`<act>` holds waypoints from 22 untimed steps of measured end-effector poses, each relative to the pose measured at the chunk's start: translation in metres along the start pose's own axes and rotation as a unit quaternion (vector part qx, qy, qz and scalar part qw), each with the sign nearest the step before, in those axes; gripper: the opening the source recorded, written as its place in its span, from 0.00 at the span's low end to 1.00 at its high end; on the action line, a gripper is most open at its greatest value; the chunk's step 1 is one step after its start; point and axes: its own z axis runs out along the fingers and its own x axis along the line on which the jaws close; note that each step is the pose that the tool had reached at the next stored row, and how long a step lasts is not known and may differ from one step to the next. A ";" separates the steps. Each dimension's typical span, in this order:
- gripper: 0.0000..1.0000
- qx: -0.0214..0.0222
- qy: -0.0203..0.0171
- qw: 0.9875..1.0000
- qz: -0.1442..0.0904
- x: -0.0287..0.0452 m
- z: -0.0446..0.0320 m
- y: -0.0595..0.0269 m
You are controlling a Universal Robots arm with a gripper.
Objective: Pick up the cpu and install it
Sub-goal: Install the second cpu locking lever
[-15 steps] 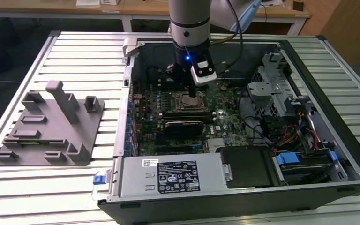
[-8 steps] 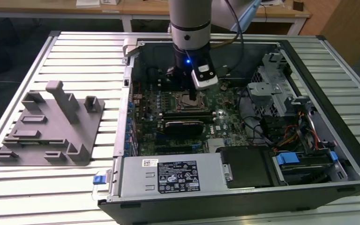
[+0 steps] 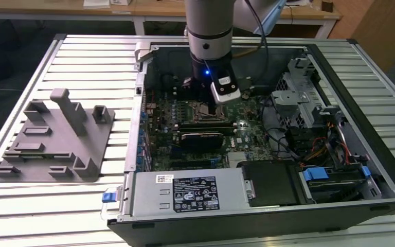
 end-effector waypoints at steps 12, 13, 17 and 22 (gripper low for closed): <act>0.11 0.000 0.018 0.999 -0.031 0.0005 0.0105 -0.0029; 0.11 0.000 0.019 0.999 -0.035 0.0006 0.0112 -0.0030; 0.11 -0.001 0.023 0.998 -0.051 0.0013 0.0133 -0.0033; 0.11 -0.002 0.027 0.997 -0.067 0.0020 0.0152 -0.0040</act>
